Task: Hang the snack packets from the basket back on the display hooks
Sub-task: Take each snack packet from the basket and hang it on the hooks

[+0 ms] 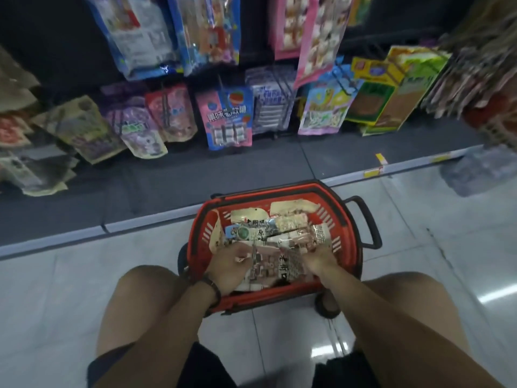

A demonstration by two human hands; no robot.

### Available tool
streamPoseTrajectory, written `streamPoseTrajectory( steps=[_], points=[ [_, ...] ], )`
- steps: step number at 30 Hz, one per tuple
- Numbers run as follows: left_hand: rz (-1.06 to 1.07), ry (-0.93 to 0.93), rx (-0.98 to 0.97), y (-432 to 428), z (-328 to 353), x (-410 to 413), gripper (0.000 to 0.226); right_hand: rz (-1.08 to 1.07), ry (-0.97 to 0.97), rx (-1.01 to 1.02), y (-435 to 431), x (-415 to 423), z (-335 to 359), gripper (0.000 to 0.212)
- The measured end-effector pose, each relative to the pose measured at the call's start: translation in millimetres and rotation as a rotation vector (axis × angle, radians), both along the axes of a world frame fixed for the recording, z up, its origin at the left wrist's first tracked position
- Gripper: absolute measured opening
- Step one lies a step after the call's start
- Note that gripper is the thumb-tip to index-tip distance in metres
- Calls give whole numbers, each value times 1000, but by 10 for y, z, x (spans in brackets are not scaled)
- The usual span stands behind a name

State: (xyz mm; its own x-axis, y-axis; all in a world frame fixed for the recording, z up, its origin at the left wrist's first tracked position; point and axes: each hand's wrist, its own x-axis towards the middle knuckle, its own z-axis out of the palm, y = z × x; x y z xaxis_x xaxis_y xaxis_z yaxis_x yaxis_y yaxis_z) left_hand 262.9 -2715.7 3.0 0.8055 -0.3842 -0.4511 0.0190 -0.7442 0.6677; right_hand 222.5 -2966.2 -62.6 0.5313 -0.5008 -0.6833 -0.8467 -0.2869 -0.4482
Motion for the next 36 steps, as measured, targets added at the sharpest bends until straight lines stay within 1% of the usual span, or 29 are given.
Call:
streamPoseTrajectory(
  steps=[2, 4, 5, 7, 8, 10, 11, 12, 13, 14, 16, 18, 19, 20, 22, 24, 26, 27, 28, 29, 31, 32, 34, 35, 36],
  points=[
    [-14, 5, 20, -38, -7, 27, 18, 36, 74, -6, 5, 60, -54, 54],
    [-9, 13, 36, -60, -46, 71, 22, 114, 140, 5, 42, 108, -82, 61],
    [1, 9, 39, -71, -74, 100, 22, 155, 155, 21, 62, 129, -108, 60],
    [27, 15, 41, -89, -130, 147, 19, 209, 193, 33, 58, 151, -224, 50],
    [31, 7, 45, -100, -151, 164, 18, 196, 213, 26, 47, 158, -296, 49],
    [17, -1, 69, -94, -193, 160, 18, 129, 242, 47, 32, 165, -358, 65],
    [10, 4, 83, -89, -200, 148, 18, 73, 235, 93, 35, 172, -340, 73],
    [8, 1, 88, -81, -216, 143, 18, 3, 213, 150, 46, 189, -264, 77],
    [12, -2, 92, -76, -219, 139, 19, -71, 176, 204, 52, 201, -213, 75],
    [10, -2, 98, -70, -219, 132, 19, -135, 137, 254, 63, 208, -146, 67],
    [9, 1, 110, -59, -220, 116, 19, -220, 71, 334, 93, 197, -56, 42],
    [25, -13, 116, -53, -198, 91, 19, -293, -6, 392, 155, 170, 44, 33],
    [36, -9, 115, -44, -180, 55, 24, -331, -38, 428, 200, 156, 103, 27],
    [41, -4, 104, -39, -157, 9, 37, -349, -62, 471, 250, 142, 210, 22],
    [0, 10, 88, -18, -102, -110, 70, -356, -105, 546, 342, 116, 426, 19],
    [-56, 4, 24, 28, -18, -232, 92, -363, -184, 596, 401, 110, 688, 19],
    [-98, -19, -69, 58, 107, -333, 107, -384, -282, 642, 429, 110, 998, 23],
    [-98, -21, -114, 44, 182, -381, 108, -388, -327, 656, 434, 109, 1174, 22],
    [-53, -23, -174, 11, 257, -424, 103, -378, -371, 661, 443, 110, 1355, 22],
    [30, -30, -243, -38, 324, -442, 92, -356, -411, 677, 458, 112, 1530, 23],
    [206, -62, -391, -129, 490, -436, 57, -268, -478, 745, 497, 92, 1898, 31],
    [262, -94, -449, -152, 566, -417, 43, -213, -506, 789, 506, 74, 2071, 37],
    [315, -144, -530, -134, 758, -381, 28, -122, -574, 799, 501, -22, 2386, 41],
    [352, -127, -570, -110, 868, -367, 23, -90, -627, 711, 457, -71, 2475, 40],
    [390, -101, -609, -79, 962, -357, 20, -53, -682, 539, 388, -107, 2516, 35]
  ],
)
